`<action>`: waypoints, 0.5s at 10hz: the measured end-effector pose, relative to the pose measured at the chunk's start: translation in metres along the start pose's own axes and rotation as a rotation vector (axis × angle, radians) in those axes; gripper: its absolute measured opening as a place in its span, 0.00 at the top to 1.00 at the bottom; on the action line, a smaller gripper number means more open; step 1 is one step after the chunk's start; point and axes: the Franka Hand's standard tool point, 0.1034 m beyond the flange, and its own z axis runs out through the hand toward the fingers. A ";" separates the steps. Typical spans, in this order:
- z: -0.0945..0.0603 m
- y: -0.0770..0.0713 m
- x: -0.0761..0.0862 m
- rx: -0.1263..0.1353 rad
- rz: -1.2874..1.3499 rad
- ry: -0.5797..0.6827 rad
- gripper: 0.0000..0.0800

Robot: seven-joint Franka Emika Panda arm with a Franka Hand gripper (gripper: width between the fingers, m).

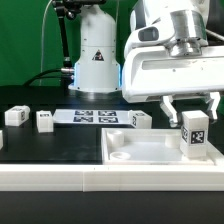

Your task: Assemble one leg

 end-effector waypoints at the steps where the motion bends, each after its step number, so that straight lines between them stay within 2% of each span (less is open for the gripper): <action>1: 0.000 0.000 0.000 0.000 0.000 -0.001 0.30; 2: 0.000 0.000 0.000 0.000 0.000 -0.001 0.22; 5: 0.000 0.000 -0.001 0.000 0.000 -0.002 0.19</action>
Offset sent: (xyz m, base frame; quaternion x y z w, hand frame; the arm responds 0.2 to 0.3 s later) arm 0.0000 0.0000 0.0000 0.0000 0.0000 0.0000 1.0000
